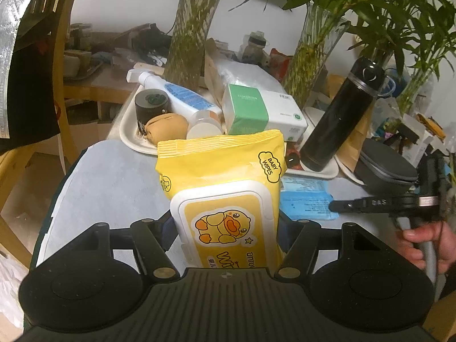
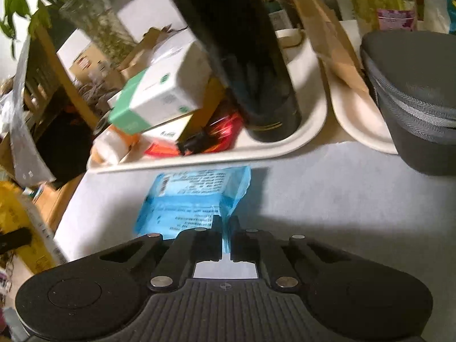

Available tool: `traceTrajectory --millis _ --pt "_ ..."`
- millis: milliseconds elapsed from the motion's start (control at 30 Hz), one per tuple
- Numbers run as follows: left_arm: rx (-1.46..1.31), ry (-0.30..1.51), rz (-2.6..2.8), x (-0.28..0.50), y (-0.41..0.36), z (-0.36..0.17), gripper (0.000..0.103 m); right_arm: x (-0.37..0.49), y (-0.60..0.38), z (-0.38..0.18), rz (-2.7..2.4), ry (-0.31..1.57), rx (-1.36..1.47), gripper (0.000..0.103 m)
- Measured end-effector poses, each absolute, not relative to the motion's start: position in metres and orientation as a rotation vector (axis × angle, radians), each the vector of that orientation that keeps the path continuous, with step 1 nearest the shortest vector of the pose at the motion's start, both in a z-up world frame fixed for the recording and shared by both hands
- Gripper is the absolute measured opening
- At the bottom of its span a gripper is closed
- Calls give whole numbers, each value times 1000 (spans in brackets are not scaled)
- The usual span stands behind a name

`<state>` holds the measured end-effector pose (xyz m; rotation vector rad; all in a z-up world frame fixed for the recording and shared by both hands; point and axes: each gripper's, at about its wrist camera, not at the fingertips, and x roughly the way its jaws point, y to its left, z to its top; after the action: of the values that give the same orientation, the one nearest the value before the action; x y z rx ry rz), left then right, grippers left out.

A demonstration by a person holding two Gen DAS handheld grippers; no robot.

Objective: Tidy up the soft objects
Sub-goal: 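Grasp the blue wipes pack with the right gripper and lift it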

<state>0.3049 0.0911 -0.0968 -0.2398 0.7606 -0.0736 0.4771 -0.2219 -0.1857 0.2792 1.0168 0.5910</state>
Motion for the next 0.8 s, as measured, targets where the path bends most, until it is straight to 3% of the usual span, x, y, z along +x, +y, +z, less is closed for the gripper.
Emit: traceTrajectory --millis 267,367,400,467,500,533,700,800 --pt "-260 756 -57 304 92 -95 65 442 -215 -169 728 1208 155 6" --pt "-258 757 -58 303 91 -95 65 426 -209 -158 770 1147 14 11" --pt "-261 756 -59 303 91 -95 65 423 -207 -154 779 1117 -13 15" --pt "-263 754 -64 304 90 -95 65 420 -202 -148 798 1049 -67 40" --pt "-262 754 -65 304 90 -94 65 419 -199 -145 808 1007 -94 60" --pt "-261 753 -66 304 90 -95 65 419 -197 -145 817 972 -117 72" --pt "-264 758 -64 306 91 -96 65 425 -174 -154 848 874 -245 87" --pt "-263 759 -64 306 91 -96 65 428 -162 -167 885 869 -291 89"
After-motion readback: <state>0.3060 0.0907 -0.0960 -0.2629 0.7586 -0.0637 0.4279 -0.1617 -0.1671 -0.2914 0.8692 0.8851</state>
